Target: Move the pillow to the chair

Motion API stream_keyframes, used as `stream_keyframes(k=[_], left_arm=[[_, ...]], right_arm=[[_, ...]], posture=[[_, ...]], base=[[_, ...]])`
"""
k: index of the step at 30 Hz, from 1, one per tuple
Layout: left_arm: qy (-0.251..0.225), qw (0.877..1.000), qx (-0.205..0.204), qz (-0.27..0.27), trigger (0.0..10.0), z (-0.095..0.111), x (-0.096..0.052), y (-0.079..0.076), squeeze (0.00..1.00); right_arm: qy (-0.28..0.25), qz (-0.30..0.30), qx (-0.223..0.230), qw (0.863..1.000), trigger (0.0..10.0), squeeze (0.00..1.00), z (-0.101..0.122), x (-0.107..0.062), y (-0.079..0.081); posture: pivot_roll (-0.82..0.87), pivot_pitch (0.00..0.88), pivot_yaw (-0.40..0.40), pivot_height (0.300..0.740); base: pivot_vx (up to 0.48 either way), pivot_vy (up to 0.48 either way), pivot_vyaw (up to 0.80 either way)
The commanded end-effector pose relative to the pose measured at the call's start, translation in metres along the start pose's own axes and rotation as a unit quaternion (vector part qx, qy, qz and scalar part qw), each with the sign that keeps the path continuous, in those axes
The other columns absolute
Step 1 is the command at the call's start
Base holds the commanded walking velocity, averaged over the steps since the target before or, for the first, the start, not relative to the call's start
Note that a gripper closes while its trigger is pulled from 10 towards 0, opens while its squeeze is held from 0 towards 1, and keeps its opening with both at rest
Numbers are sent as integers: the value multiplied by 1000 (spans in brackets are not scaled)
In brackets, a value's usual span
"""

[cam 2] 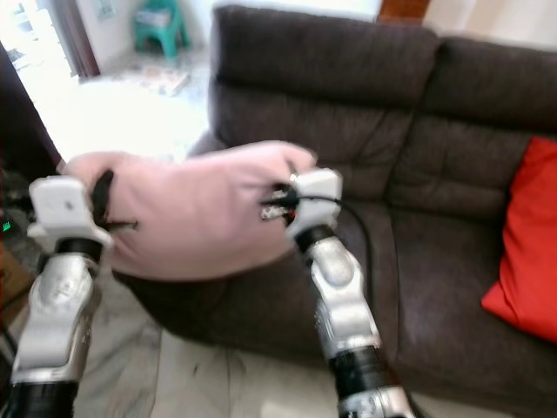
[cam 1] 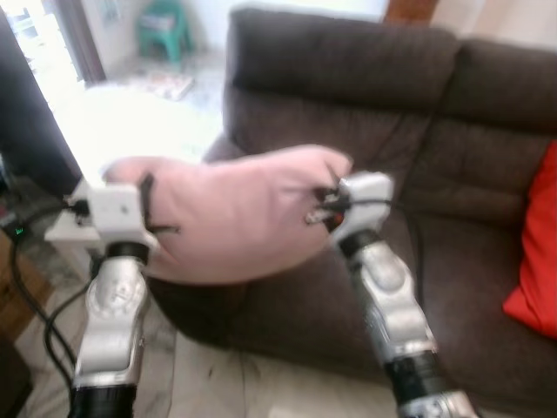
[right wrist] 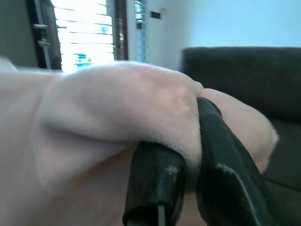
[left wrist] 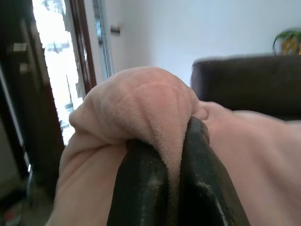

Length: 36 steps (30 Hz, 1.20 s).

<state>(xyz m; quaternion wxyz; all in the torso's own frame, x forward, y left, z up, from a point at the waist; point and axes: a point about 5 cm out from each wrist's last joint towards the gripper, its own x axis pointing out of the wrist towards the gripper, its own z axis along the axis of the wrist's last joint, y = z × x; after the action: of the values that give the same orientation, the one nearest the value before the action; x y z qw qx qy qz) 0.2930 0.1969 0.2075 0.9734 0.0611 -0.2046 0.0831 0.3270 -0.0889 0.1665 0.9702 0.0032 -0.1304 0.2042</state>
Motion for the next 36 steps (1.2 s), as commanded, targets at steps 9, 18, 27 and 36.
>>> stream_keyframes(k=[9, 18, 27, 36], left_arm=[[-22, 999, -10, -30, 10000, 11, 2, -16, 0], [-21, 999, -10, -30, 10000, 11, 2, -17, 0], [-19, 999, -13, -36, 10000, 11, 2, -18, 0], [14, 994, -28, -101, 10000, 1, -3, -34, 0]], right_arm=[[-48, 21, -12, 999, 10000, 0, 20, 2, 3], [-44, 23, 0, 999, 10000, 0, 19, 2, 4], [-37, 25, 1, 999, 10000, 0, 17, 2, 5], [-3, -46, 0, 999, 10000, 0, 7, 3, -14]], posture=[[63, 10, -33, 740], [62, 12, -33, 740], [63, 13, -33, 740], [67, 15, -35, 740]], base=[[319, 0, 619], [317, 0, 158], [315, 0, 0], [342, 0, 0]])
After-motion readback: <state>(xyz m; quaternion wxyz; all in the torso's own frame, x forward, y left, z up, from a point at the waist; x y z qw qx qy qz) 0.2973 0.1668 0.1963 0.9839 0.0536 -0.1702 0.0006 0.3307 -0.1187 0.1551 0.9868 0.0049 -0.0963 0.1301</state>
